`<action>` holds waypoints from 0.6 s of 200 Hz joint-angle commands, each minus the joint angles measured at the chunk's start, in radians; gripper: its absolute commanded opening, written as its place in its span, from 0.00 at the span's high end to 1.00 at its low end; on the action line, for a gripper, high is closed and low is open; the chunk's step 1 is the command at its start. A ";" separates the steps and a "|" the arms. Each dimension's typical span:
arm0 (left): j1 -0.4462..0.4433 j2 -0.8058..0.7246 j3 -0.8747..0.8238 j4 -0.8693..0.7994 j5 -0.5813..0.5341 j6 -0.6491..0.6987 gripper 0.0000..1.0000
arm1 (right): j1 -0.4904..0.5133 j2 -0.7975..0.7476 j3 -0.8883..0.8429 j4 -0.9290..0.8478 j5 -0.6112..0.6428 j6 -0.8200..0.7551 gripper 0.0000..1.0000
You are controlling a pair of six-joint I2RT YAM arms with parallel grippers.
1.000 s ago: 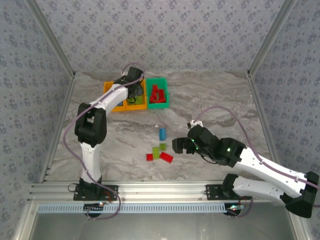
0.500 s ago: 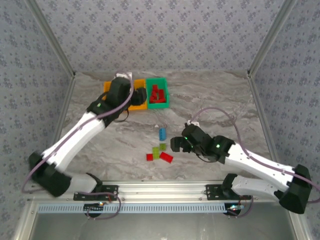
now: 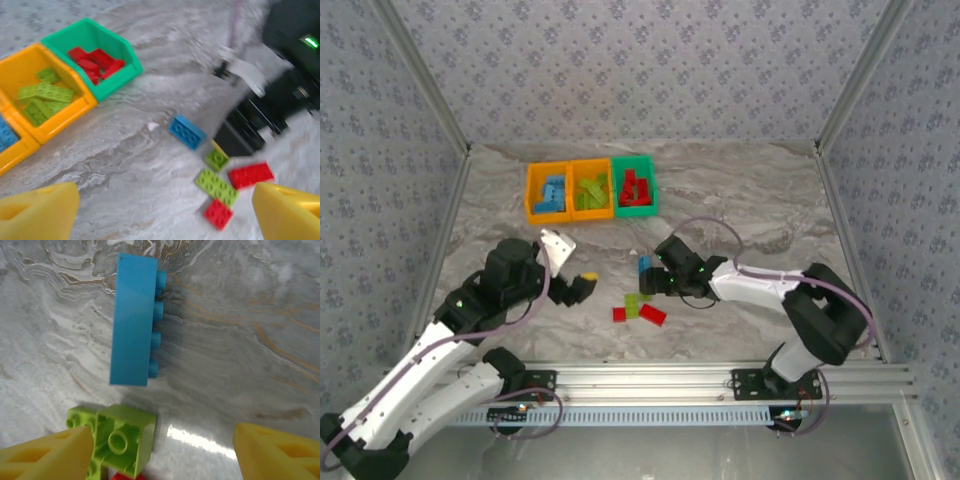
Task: Sort the legos into containers by color
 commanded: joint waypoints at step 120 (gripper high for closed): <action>-0.002 -0.116 -0.170 0.058 0.337 0.279 0.01 | -0.017 0.229 0.157 0.146 -0.026 -0.053 0.39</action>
